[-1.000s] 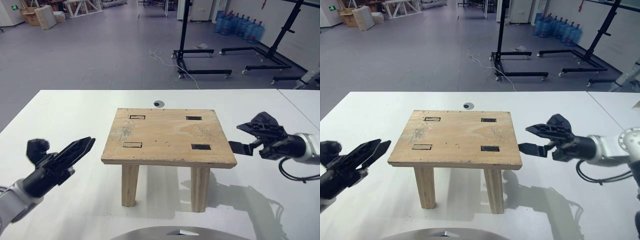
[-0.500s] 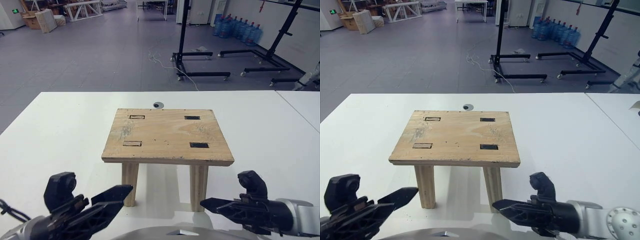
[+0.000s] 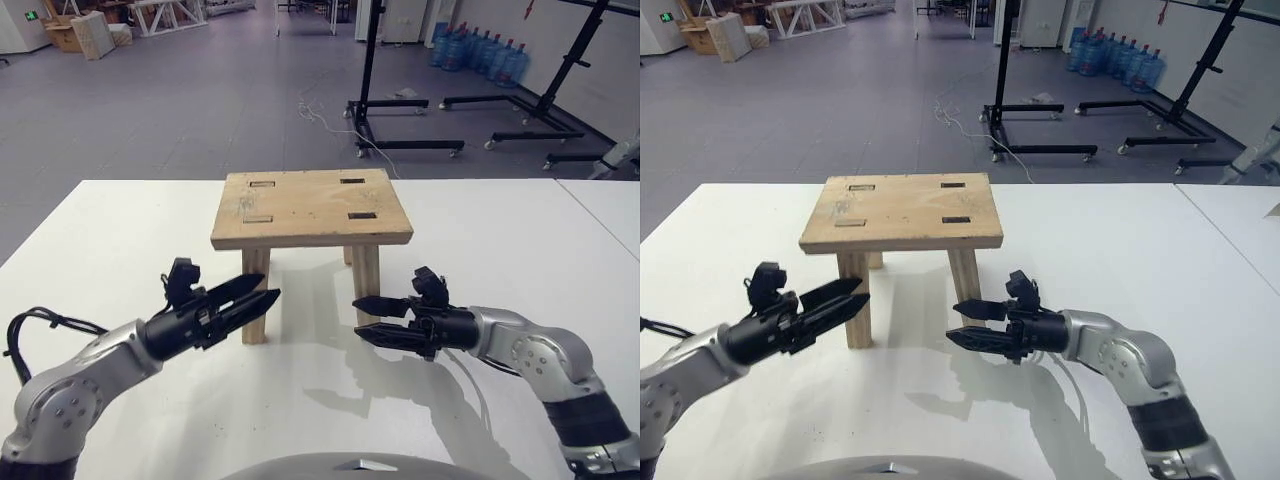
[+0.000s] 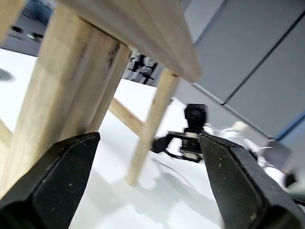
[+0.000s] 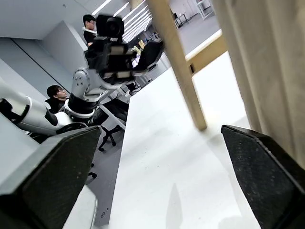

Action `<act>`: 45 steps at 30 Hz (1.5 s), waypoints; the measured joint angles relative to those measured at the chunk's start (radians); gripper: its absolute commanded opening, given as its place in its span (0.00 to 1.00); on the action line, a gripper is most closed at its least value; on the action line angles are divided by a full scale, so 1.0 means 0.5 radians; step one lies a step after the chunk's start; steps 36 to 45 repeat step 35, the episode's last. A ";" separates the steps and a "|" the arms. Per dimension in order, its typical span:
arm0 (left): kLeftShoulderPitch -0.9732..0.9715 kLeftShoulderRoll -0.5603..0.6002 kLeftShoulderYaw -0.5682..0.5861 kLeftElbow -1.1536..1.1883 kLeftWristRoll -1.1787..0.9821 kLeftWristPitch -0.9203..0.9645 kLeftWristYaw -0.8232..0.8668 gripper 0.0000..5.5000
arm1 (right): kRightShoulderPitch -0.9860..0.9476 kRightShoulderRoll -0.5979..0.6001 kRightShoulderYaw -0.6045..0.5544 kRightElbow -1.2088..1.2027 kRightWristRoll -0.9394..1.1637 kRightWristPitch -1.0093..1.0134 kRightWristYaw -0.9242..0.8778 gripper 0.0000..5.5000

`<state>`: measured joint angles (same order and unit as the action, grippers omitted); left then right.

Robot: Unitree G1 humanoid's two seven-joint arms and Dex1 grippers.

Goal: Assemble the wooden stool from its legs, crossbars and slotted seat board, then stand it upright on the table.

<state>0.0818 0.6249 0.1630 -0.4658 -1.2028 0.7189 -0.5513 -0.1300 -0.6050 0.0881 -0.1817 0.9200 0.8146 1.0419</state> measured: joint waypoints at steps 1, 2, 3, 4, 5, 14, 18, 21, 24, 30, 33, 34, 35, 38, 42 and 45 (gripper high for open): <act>-0.097 -0.041 -0.003 0.052 0.014 -0.008 0.026 0.70 | -0.040 0.029 0.008 0.047 -0.033 -0.020 0.003 0.84; -0.167 -0.066 -0.018 0.081 0.031 -0.022 0.026 0.70 | -0.069 0.053 0.020 0.085 -0.061 -0.047 0.007 0.84; -0.256 -0.098 -0.052 0.103 0.079 -0.038 0.021 0.70 | -0.117 0.097 0.047 0.136 -0.116 -0.084 0.008 0.84; -0.328 -0.127 -0.111 0.138 0.168 -0.062 0.008 0.70 | -0.165 0.158 0.064 0.207 -0.171 -0.133 0.002 0.84; -0.377 -0.155 -0.174 0.186 0.266 -0.086 -0.008 0.70 | -0.212 0.223 0.071 0.278 -0.217 -0.183 -0.016 0.84; -0.467 -0.364 -0.210 0.249 0.638 -0.320 0.017 0.70 | -0.146 0.527 -0.129 0.072 -0.200 -0.478 -0.201 0.84; -0.305 -0.344 -0.044 -0.161 0.503 -0.394 -0.077 0.70 | -0.020 0.636 -0.324 -0.468 0.003 -0.535 -0.540 0.84; -0.296 -0.357 0.034 -0.375 0.446 -0.459 -0.028 0.70 | -0.190 0.813 -0.349 -0.455 -0.501 -1.026 -0.903 0.84; -0.574 -0.489 0.061 -0.370 0.795 -0.688 0.314 0.70 | -0.408 0.903 -0.347 -0.291 -1.184 -1.578 -1.320 0.84; -0.822 -0.780 -0.296 0.029 2.104 -1.364 0.926 0.70 | -0.452 1.104 -0.197 -0.077 -1.754 -2.114 -1.723 0.84; -0.822 -0.828 -0.393 0.157 2.421 -1.505 1.047 0.70 | -0.469 1.139 -0.180 -0.015 -1.791 -2.175 -1.784 0.84; -0.822 -0.842 -0.393 0.177 2.464 -1.540 1.068 0.70 | -0.485 1.142 -0.179 0.007 -1.806 -2.186 -1.801 0.84; -0.822 -0.850 -0.392 0.181 2.478 -1.557 1.074 0.70 | -0.489 1.142 -0.179 0.016 -1.805 -2.190 -1.809 0.84; -0.822 -0.850 -0.392 0.181 2.478 -1.557 1.074 0.70 | -0.489 1.142 -0.179 0.016 -1.805 -2.190 -1.809 0.84; -0.822 -0.850 -0.392 0.181 2.478 -1.557 1.074 0.70 | -0.489 1.142 -0.179 0.016 -1.805 -2.190 -1.809 0.84; -0.822 -0.850 -0.392 0.181 2.478 -1.557 1.074 0.70 | -0.489 1.142 -0.179 0.016 -1.805 -2.190 -1.809 0.84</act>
